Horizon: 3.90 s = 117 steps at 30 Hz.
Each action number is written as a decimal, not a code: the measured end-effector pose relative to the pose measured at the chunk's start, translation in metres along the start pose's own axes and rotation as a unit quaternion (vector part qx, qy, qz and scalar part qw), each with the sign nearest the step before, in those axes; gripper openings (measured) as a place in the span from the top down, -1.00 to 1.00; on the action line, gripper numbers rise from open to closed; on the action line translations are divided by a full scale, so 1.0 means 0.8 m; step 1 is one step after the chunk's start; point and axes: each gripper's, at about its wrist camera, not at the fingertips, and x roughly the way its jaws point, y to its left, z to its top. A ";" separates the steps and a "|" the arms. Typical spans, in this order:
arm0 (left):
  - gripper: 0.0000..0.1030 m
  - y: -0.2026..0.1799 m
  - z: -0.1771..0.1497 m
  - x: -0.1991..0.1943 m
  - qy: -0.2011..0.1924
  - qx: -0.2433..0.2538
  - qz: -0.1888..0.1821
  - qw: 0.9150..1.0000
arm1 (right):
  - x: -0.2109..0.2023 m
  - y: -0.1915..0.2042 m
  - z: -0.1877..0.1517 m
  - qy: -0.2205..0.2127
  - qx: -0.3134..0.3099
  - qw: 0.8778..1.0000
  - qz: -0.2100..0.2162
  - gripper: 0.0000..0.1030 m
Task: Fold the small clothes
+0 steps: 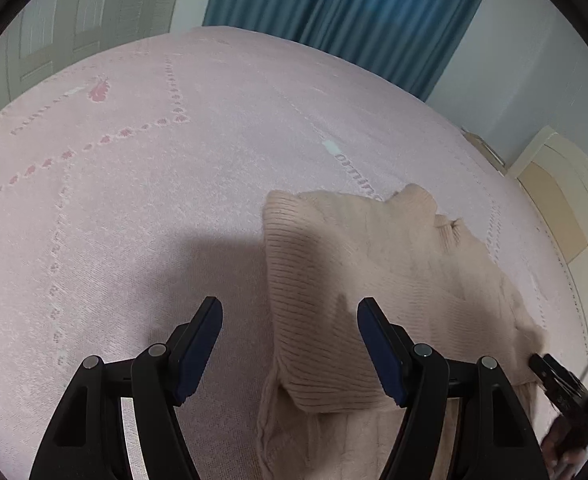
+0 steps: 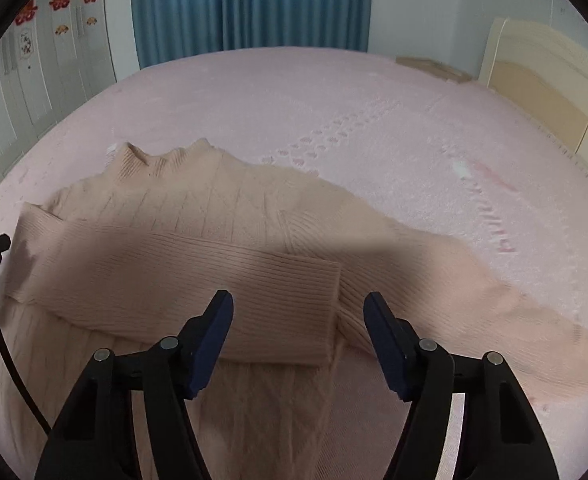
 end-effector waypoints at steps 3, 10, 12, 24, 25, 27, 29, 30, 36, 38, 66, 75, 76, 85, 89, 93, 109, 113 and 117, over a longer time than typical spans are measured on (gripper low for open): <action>-0.33 -0.003 -0.001 0.003 0.000 0.022 0.011 1.000 | 0.018 -0.007 -0.002 0.026 0.017 0.999 -0.008 -0.29; -0.33 0.013 0.003 0.020 0.018 0.013 0.023 0.999 | 0.026 0.005 -0.002 0.007 -0.010 1.000 -0.022 0.42; -0.32 0.018 0.002 0.025 0.026 0.001 0.018 1.000 | 0.023 0.001 0.002 -0.003 0.000 1.000 -0.022 0.93; -0.33 0.009 0.003 0.009 0.000 0.002 -0.020 1.000 | 0.004 -0.023 0.015 -0.063 0.066 0.996 -0.008 0.94; -0.33 0.008 0.002 0.012 0.005 0.003 -0.016 1.000 | 0.007 -0.021 0.015 -0.057 0.064 0.996 -0.010 0.94; -0.32 0.004 -0.002 0.021 0.018 0.011 0.004 1.000 | 0.015 -0.020 0.012 -0.042 0.061 0.997 -0.016 0.93; -0.33 0.000 -0.005 0.030 0.028 0.025 0.025 0.999 | 0.025 -0.021 0.012 -0.019 0.062 0.998 -0.023 0.85; -0.36 -0.002 -0.006 0.031 0.026 0.032 0.028 0.999 | 0.027 -0.023 0.011 -0.013 0.066 0.997 -0.026 0.80; -0.52 -0.027 -0.017 0.040 0.016 0.098 0.076 0.992 | 0.004 -0.046 0.013 -0.031 0.082 0.994 -0.069 0.29; -0.54 -0.030 -0.017 0.040 0.013 0.102 0.081 0.991 | -0.013 -0.057 0.013 -0.037 0.079 0.993 -0.080 0.24; -0.72 -0.024 -0.017 0.042 0.008 0.088 0.076 0.993 | -0.100 -0.402 -0.164 -0.007 0.316 0.946 -0.077 -0.58; -0.76 -0.026 -0.017 0.042 0.010 0.085 0.074 0.994 | -0.081 -0.425 -0.142 -0.020 0.355 0.930 -0.094 -0.31; -0.76 -0.025 -0.016 0.042 0.010 0.085 0.073 0.994 | -0.079 -0.426 -0.139 -0.014 0.353 0.929 -0.111 0.04; -0.76 -0.019 -0.001 0.016 0.007 0.041 0.023 0.999 | -0.133 -0.378 -0.085 -0.047 0.304 0.935 -0.174 0.89; -0.76 -0.004 0.011 -0.022 -0.022 0.020 -0.007 1.000 | -0.170 -0.320 -0.039 -0.075 0.248 0.947 -0.191 0.89; -0.76 0.029 0.020 -0.053 -0.044 -0.014 -0.019 0.999 | -0.193 -0.241 0.019 -0.104 0.190 0.959 -0.184 0.89; -0.76 0.167 0.036 -0.103 -0.067 -0.089 0.005 0.994 | -0.129 0.221 0.093 -0.091 -0.044 0.995 0.021 0.90; -0.76 0.168 0.034 -0.099 -0.060 -0.076 0.009 0.995 | -0.090 0.312 0.071 -0.075 -0.121 0.989 0.035 0.90; -0.76 0.162 0.032 -0.092 -0.052 -0.068 0.012 0.996 | -0.051 0.350 0.042 -0.015 -0.156 0.983 0.091 0.62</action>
